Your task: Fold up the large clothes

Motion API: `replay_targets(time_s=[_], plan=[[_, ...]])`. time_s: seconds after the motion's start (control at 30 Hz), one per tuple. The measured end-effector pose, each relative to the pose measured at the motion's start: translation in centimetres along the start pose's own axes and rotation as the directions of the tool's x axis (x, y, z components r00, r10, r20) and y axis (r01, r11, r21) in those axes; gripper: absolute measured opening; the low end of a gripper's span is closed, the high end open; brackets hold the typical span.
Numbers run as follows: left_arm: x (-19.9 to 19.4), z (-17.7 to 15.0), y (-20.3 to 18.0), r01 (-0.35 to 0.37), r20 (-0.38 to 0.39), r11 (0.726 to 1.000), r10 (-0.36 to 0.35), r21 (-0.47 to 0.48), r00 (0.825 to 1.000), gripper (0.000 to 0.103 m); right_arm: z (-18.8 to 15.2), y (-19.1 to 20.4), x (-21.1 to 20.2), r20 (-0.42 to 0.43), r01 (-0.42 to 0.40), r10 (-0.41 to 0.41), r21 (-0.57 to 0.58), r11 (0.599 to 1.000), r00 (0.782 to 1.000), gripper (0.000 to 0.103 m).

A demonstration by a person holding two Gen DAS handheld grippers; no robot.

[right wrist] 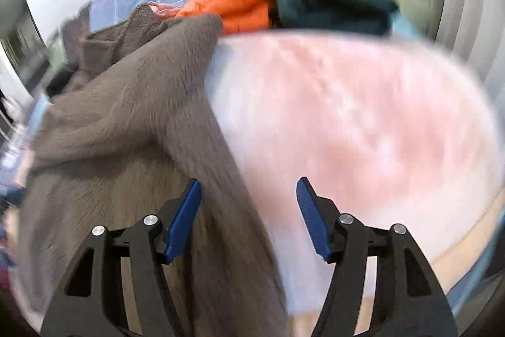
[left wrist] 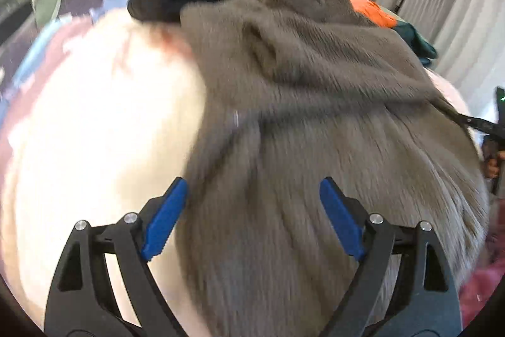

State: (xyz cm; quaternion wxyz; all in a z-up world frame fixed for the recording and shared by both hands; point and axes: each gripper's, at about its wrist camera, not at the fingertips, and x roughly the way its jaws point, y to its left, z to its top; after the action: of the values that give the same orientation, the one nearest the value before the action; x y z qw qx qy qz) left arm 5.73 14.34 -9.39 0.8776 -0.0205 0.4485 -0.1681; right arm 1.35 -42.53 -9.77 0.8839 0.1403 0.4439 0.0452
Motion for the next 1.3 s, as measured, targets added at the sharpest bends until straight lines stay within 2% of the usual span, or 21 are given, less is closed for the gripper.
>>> replay_targets(time_s=[0.1, 0.17, 0.27, 0.37, 0.43, 0.47, 0.5, 0.57, 0.63, 0.67, 0.73, 0.9, 1.07, 1.13, 1.2, 1.27, 1.3], plan=[[-1.2, -1.9, -1.0, 0.053, -0.021, 0.998, -0.053, 0.035, 0.998, 0.087, -2.3, 0.0, -1.0, -0.007, -0.110, 0.109, -0.023, 0.994, 0.994, 0.064], [-1.9, -2.9, -2.0, 0.088, -0.028, 0.995, -0.086, 0.055, 0.996, 0.087, -3.3, 0.4, -1.5, 0.001, -0.119, 0.119, -0.038, 0.992, 0.993, 0.064], [-2.6, -4.5, -3.0, 0.077, -0.033, 0.994, -0.075, 0.078, 0.997, 0.086, -4.7, 0.3, -1.7, -0.003, -0.164, 0.164, 0.000, 0.987, 0.987, 0.063], [-3.9, -5.8, -3.1, 0.102, -0.019, 0.994, -0.102, 0.042, 0.995, 0.085, -5.8, -0.1, -2.5, 0.008, -0.187, 0.187, 0.016, 0.982, 0.982, 0.061], [-4.8, -6.7, -3.0, 0.154, -0.018, 0.988, -0.154, 0.013, 0.988, 0.065, -6.9, -0.3, -3.3, 0.019, -0.220, 0.220, 0.024, 0.975, 0.975, 0.057], [-5.1, -7.3, -3.1, 0.203, -0.029, 0.979, -0.203, -0.011, 0.979, 0.053, -7.5, -0.2, -3.8, 0.025, -0.242, 0.242, 0.024, 0.970, 0.970, 0.056], [-5.4, -7.9, -3.3, 0.196, -0.028, 0.980, -0.197, -0.017, 0.980, 0.053, -7.6, 0.0, -4.2, 0.030, -0.248, 0.247, 0.019, 0.969, 0.968, 0.055], [-6.1, -8.7, -4.2, 0.123, -0.019, 0.992, -0.123, 0.023, 0.992, 0.054, -8.0, 0.5, -5.0, 0.037, -0.245, 0.245, -0.009, 0.969, 0.969, 0.055], [-7.1, -9.1, -4.5, 0.073, 0.012, 0.997, -0.073, 0.034, 0.997, 0.064, -8.3, 0.9, -5.4, 0.038, -0.240, 0.241, -0.029, 0.970, 0.970, 0.055], [-7.7, -9.1, -4.2, 0.044, 0.040, 0.999, -0.045, 0.020, 0.998, 0.073, -8.4, 1.0, -5.4, 0.037, -0.241, 0.242, -0.029, 0.970, 0.970, 0.055], [-8.4, -9.1, -3.7, 0.009, 0.065, 1.000, -0.009, -0.004, 0.998, 0.079, -8.7, 0.9, -5.4, 0.035, -0.238, 0.239, -0.022, 0.971, 0.970, 0.055], [-7.6, -10.0, -1.8, -0.049, -0.001, 0.996, 0.049, -0.069, 0.999, 0.087, -10.3, 0.2, -5.5, 0.031, -0.238, 0.238, -0.003, 0.971, 0.971, 0.056], [-6.5, -11.0, -0.9, 0.013, -0.009, 0.991, -0.014, -0.133, 1.000, 0.088, -11.4, -0.1, -5.2, -0.006, -0.272, 0.272, 0.026, 0.962, 0.962, 0.056], [-6.6, -11.4, -0.7, 0.074, -0.001, 0.984, -0.075, -0.160, 0.997, 0.088, -11.8, 0.1, -5.2, -0.020, -0.304, 0.304, 0.024, 0.952, 0.952, 0.056], [-6.6, -12.0, -1.3, 0.181, -0.004, 0.968, -0.184, -0.177, 0.983, 0.087, -12.3, 0.4, -5.3, -0.029, -0.343, 0.343, 0.027, 0.939, 0.939, 0.056], [-6.1, -12.7, -2.5, 0.232, -0.031, 0.959, -0.240, -0.162, 0.970, 0.083, -12.5, 1.0, -5.7, -0.016, -0.355, 0.355, 0.011, 0.935, 0.935, 0.044], [-5.8, -13.0, -3.1, 0.232, -0.040, 0.962, -0.240, -0.146, 0.970, 0.066, -12.5, 1.4, -6.1, 0.004, -0.338, 0.338, -0.001, 0.941, 0.941, 0.026]])
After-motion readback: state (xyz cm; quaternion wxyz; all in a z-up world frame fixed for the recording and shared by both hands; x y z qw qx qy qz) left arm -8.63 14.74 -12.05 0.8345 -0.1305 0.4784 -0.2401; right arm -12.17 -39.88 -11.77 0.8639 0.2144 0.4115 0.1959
